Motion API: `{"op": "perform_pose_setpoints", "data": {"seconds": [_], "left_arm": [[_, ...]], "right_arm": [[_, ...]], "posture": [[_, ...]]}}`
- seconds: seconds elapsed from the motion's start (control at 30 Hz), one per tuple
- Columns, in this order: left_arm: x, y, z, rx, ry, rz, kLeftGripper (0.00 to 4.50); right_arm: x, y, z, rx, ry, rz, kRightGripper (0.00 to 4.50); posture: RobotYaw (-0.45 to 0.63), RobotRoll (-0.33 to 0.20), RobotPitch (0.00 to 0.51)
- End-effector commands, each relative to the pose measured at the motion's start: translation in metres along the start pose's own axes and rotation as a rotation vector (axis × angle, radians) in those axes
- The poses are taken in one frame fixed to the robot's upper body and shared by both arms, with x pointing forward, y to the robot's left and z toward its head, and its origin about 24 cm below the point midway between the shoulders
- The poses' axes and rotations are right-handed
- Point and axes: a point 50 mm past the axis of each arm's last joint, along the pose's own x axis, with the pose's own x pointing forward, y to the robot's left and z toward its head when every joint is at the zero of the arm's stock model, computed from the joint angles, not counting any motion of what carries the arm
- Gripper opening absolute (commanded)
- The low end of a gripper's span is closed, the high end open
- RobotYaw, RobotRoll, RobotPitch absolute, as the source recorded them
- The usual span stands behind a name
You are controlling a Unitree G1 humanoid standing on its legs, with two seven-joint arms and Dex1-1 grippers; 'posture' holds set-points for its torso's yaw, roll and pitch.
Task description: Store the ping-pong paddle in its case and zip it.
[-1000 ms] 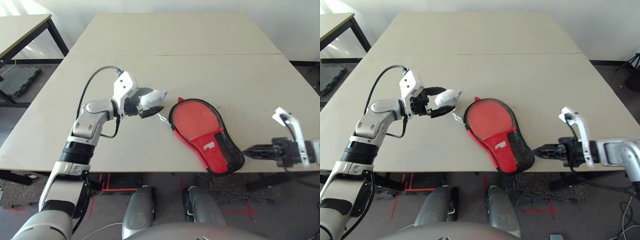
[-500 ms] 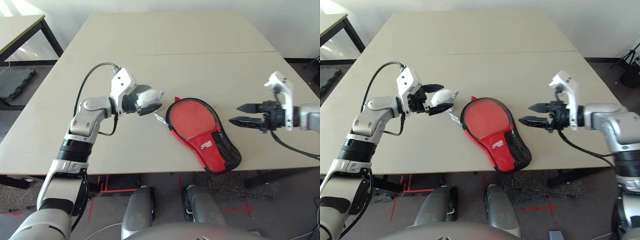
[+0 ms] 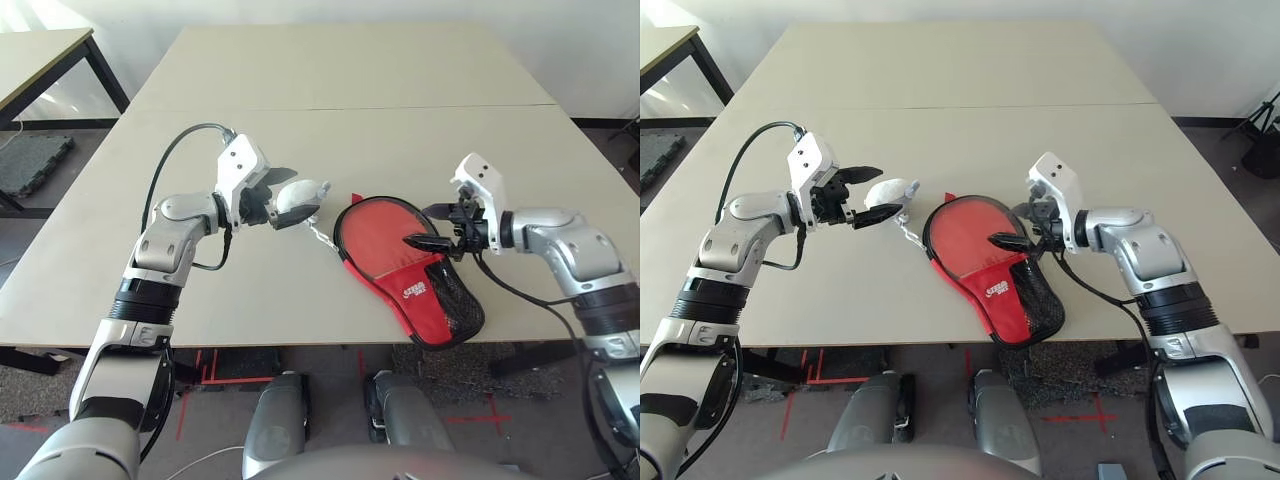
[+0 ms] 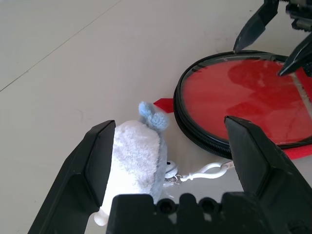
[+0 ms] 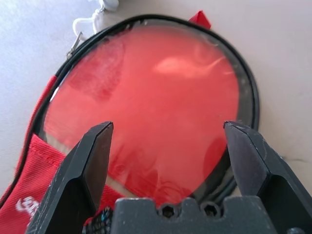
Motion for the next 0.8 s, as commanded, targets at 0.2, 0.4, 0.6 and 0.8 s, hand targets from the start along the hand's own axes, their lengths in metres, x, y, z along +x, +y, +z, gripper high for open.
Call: {"op": "perform_pose_setpoints", "data": {"seconds": [0.2,0.4,0.6,0.8], "left_arm": [[-0.006,0.003,-0.002,0.001,0.025,0.019,4.50],[-0.006,0.004,-0.003,-0.002,0.029,0.024,4.50],[-0.007,0.006,-0.003,0.008,0.047,0.030,4.50],[-0.006,0.013,-0.003,0.030,0.074,0.063,4.50]], "right_arm": [[0.010,0.004,-0.009,0.034,0.030,0.037,4.48],[0.011,0.006,-0.017,0.087,0.067,0.057,4.48],[0.010,0.010,-0.026,0.130,0.111,0.083,4.48],[0.007,0.014,-0.031,0.136,0.124,0.082,4.48]], "posture": [[0.09,0.000,0.078],[0.09,0.000,0.080],[0.09,0.000,0.091],[0.08,0.000,0.102]]}}
